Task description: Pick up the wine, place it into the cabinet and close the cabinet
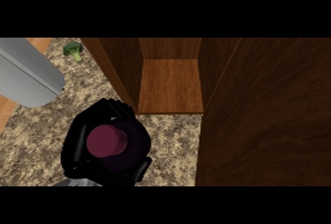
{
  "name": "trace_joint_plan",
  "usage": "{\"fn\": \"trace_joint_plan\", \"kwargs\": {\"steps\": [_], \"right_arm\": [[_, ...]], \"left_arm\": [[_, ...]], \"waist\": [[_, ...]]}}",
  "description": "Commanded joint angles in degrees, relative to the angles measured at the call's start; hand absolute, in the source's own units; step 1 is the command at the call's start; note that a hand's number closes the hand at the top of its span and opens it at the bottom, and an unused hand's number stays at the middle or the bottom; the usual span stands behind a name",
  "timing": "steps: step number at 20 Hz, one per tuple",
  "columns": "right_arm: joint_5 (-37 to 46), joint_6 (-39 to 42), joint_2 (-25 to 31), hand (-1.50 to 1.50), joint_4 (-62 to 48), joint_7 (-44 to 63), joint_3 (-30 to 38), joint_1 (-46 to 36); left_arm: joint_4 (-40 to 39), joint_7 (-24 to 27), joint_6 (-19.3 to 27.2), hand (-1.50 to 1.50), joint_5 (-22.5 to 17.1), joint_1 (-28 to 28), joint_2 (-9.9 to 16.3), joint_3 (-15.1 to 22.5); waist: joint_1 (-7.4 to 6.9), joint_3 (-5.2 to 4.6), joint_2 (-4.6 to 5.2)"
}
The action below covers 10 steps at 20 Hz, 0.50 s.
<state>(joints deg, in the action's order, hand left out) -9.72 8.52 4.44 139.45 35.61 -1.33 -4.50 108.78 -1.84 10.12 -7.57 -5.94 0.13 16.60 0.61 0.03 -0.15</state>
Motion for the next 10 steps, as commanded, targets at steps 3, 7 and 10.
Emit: {"fn": "trace_joint_plan", "kwargs": {"steps": [3,7,10], "right_arm": [[-5.3,-0.2,0.2,-1.5,8.7,4.4,0.0,2.2],[-2.0,0.3,-1.5,-1.5,7.1,-0.9,-1.3,4.9],[-7.0,1.8,0.7,-1.5,7.4,0.4,2.8,4.4]], "left_arm": [[-5.4,-1.6,12.2,1.5,-0.7,-9.9,-0.1,7.7],[-1.5,-6.7,18.0,1.5,1.6,-12.7,-0.1,10.1],[-12.0,-0.6,18.2,1.5,-0.3,-17.7,-0.1,7.9]], "waist": [[0.41,-0.01,0.05],[-0.11,0.0,-0.01],[0.26,-0.01,0.13]]}}
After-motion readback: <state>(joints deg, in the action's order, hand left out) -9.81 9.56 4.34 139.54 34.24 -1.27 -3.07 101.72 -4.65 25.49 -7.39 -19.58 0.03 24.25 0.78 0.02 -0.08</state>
